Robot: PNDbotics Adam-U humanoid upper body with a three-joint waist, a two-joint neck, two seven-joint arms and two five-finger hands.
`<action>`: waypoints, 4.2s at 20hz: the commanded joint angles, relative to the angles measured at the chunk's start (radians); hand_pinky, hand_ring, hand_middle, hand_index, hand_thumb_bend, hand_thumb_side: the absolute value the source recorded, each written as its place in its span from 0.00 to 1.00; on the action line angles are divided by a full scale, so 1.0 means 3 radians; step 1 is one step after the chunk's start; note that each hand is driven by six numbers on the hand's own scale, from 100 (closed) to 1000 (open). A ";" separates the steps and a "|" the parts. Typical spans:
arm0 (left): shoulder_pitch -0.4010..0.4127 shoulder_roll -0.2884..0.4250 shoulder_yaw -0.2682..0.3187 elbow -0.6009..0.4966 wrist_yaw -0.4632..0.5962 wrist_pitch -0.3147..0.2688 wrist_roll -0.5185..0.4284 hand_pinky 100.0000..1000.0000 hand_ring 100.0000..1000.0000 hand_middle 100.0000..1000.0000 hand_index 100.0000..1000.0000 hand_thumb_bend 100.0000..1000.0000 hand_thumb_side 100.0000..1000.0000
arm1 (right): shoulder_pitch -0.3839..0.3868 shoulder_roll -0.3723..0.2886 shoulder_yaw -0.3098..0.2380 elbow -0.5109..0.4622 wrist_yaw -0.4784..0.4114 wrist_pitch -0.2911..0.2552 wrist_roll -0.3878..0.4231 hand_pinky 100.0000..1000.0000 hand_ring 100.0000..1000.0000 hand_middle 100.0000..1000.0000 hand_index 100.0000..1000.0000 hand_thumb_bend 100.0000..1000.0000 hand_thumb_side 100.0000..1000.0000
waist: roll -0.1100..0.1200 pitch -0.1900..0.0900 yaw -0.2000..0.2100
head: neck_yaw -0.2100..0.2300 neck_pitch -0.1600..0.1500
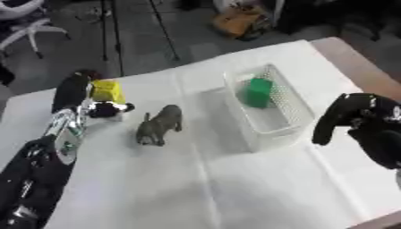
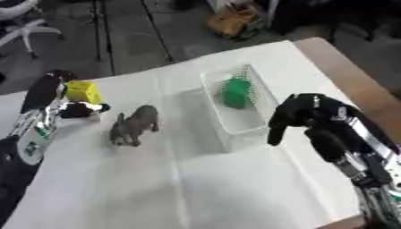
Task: Pick up objects on the table and place them in the box.
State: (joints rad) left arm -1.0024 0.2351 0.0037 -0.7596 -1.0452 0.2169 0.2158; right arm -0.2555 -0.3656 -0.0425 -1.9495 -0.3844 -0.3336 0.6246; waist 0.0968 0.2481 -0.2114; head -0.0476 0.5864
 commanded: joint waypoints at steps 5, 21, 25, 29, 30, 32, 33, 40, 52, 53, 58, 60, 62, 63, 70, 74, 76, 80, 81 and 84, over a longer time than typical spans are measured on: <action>-0.0043 0.0024 0.0027 -0.0025 0.0091 -0.0019 0.0358 0.46 0.57 0.63 0.75 1.00 0.39 | -0.0048 -0.0020 -0.0006 -0.0050 -0.0002 -0.0006 0.0023 0.46 0.46 0.57 0.78 0.21 0.61 | 0.0006 0.0034 -0.0013 | 0.0007 -0.0055; -0.0019 0.0000 0.0018 0.0025 0.0241 0.0018 0.0487 0.20 0.34 0.42 0.56 0.51 0.21 | -0.0052 -0.0017 -0.0009 -0.0042 -0.0015 -0.0004 0.0033 0.46 0.46 0.58 0.78 0.21 0.61 | 0.0005 0.0022 -0.0017 | -0.0003 -0.0049; -0.0019 0.0007 0.0039 -0.0029 0.0454 -0.0049 0.0680 0.17 0.31 0.39 0.54 0.43 0.20 | -0.0048 -0.0020 -0.0013 -0.0039 -0.0024 -0.0005 0.0032 0.46 0.46 0.58 0.78 0.21 0.61 | -0.0001 0.0006 -0.0008 | -0.0007 -0.0039; -0.0030 0.0029 0.0024 -0.0043 0.0705 -0.0109 0.0727 0.16 0.30 0.38 0.53 0.38 0.19 | -0.0047 -0.0023 -0.0013 -0.0036 -0.0036 -0.0003 0.0031 0.46 0.46 0.58 0.78 0.21 0.60 | -0.0004 -0.0014 0.0004 | -0.0010 -0.0033; -0.0031 0.0033 0.0021 -0.0047 0.0754 -0.0116 0.0731 0.16 0.30 0.38 0.53 0.37 0.19 | -0.0046 -0.0024 -0.0013 -0.0034 -0.0039 -0.0002 0.0032 0.46 0.46 0.58 0.78 0.21 0.60 | -0.0005 -0.0019 0.0008 | -0.0011 -0.0033; -0.0031 0.0042 0.0012 -0.0053 0.0819 -0.0125 0.0745 0.16 0.30 0.38 0.52 0.37 0.18 | -0.0045 -0.0025 -0.0012 -0.0035 -0.0044 -0.0002 0.0034 0.46 0.46 0.58 0.78 0.21 0.60 | -0.0007 -0.0024 0.0010 | -0.0013 -0.0032; -0.0033 0.0045 0.0011 -0.0056 0.0843 -0.0128 0.0754 0.15 0.29 0.38 0.52 0.37 0.18 | -0.0044 -0.0025 -0.0013 -0.0035 -0.0047 -0.0002 0.0034 0.46 0.46 0.58 0.78 0.22 0.60 | -0.0009 -0.0028 0.0010 | -0.0014 -0.0032; -0.0069 0.0048 -0.0032 -0.0205 0.1023 -0.0220 0.0770 0.15 0.29 0.37 0.52 0.40 0.17 | -0.0042 -0.0031 -0.0013 -0.0036 -0.0063 -0.0006 0.0034 0.46 0.46 0.58 0.78 0.22 0.60 | -0.0019 -0.0045 0.0015 | -0.0016 -0.0026; -0.0167 -0.0010 -0.0225 -0.0685 0.1580 -0.0419 0.0698 0.15 0.29 0.36 0.51 0.47 0.16 | -0.0044 -0.0040 -0.0008 -0.0031 -0.0103 0.0002 0.0035 0.47 0.47 0.58 0.78 0.23 0.59 | -0.0012 -0.0105 -0.0036 | -0.0019 -0.0022; -0.0175 -0.0025 -0.0243 -0.0705 0.1595 -0.0433 0.0682 0.16 0.29 0.36 0.51 0.47 0.16 | -0.0046 -0.0041 -0.0007 -0.0032 -0.0109 0.0003 0.0034 0.47 0.47 0.58 0.78 0.23 0.59 | -0.0011 -0.0109 -0.0046 | -0.0016 -0.0022; -0.0208 -0.0110 -0.0324 -0.0782 0.1628 -0.0518 0.0597 0.16 0.29 0.36 0.51 0.47 0.17 | -0.0053 -0.0042 -0.0002 -0.0033 -0.0125 0.0006 0.0038 0.47 0.47 0.58 0.78 0.23 0.59 | -0.0002 -0.0120 -0.0110 | -0.0007 -0.0027; -0.0225 -0.0147 -0.0354 -0.0808 0.1639 -0.0562 0.0571 0.16 0.29 0.36 0.51 0.48 0.17 | -0.0061 -0.0042 0.0001 -0.0037 -0.0131 0.0004 0.0042 0.47 0.47 0.58 0.78 0.23 0.59 | 0.0003 -0.0120 -0.0159 | -0.0001 -0.0031; -0.0237 -0.0189 -0.0380 -0.0836 0.1672 -0.0625 0.0537 0.16 0.29 0.36 0.51 0.48 0.17 | -0.0070 -0.0043 0.0004 -0.0042 -0.0138 0.0001 0.0045 0.47 0.47 0.58 0.78 0.23 0.59 | 0.0011 -0.0115 -0.0217 | 0.0004 -0.0038; -0.0239 -0.0199 -0.0387 -0.0845 0.1694 -0.0642 0.0524 0.16 0.29 0.36 0.51 0.48 0.17 | -0.0073 -0.0043 0.0004 -0.0043 -0.0140 0.0000 0.0047 0.47 0.47 0.58 0.78 0.23 0.59 | 0.0013 -0.0113 -0.0234 | 0.0005 -0.0040; -0.0274 -0.0268 -0.0515 -0.1007 0.1825 -0.0769 0.0423 0.16 0.29 0.36 0.51 0.50 0.19 | -0.0098 -0.0041 0.0007 -0.0046 -0.0136 0.0002 0.0057 0.47 0.47 0.58 0.78 0.23 0.59 | 0.0069 -0.0095 -0.0422 | 0.0006 -0.0063; -0.0287 -0.0310 -0.0558 -0.1041 0.1835 -0.0847 0.0372 0.16 0.29 0.36 0.51 0.50 0.19 | -0.0114 -0.0042 0.0013 -0.0047 -0.0141 0.0012 0.0062 0.47 0.47 0.58 0.78 0.23 0.59 | 0.0097 -0.0099 -0.0502 | 0.0010 -0.0070; -0.0287 -0.0331 -0.0581 -0.1047 0.1847 -0.0876 0.0341 0.16 0.29 0.36 0.51 0.51 0.19 | -0.0119 -0.0041 0.0014 -0.0048 -0.0147 0.0015 0.0064 0.47 0.47 0.58 0.78 0.23 0.59 | 0.0105 -0.0099 -0.0523 | 0.0010 -0.0073; -0.0277 -0.0417 -0.0684 -0.1068 0.1871 -0.0995 0.0180 0.16 0.29 0.36 0.51 0.52 0.21 | -0.0138 -0.0037 0.0020 -0.0051 -0.0162 0.0026 0.0072 0.47 0.46 0.57 0.78 0.24 0.59 | 0.0124 -0.0104 -0.0582 | 0.0021 -0.0080; -0.0272 -0.0434 -0.0697 -0.1064 0.1861 -0.1027 0.0144 0.16 0.29 0.36 0.51 0.52 0.21 | -0.0140 -0.0037 0.0021 -0.0053 -0.0167 0.0026 0.0076 0.47 0.46 0.57 0.78 0.24 0.59 | 0.0125 -0.0104 -0.0590 | 0.0023 -0.0083; -0.0255 -0.0484 -0.0721 -0.1032 0.1845 -0.1107 0.0047 0.16 0.29 0.36 0.50 0.54 0.22 | -0.0150 -0.0037 0.0019 -0.0058 -0.0181 0.0029 0.0079 0.47 0.46 0.56 0.77 0.24 0.59 | 0.0132 -0.0104 -0.0617 | 0.0030 -0.0092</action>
State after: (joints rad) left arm -1.0571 0.0895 -0.2119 -1.0489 -0.4917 -0.1050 0.2418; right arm -0.2900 -0.3649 -0.0357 -1.9494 -0.4283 -0.3250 0.6467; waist 0.1326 0.2521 -0.3966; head -0.0424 0.5699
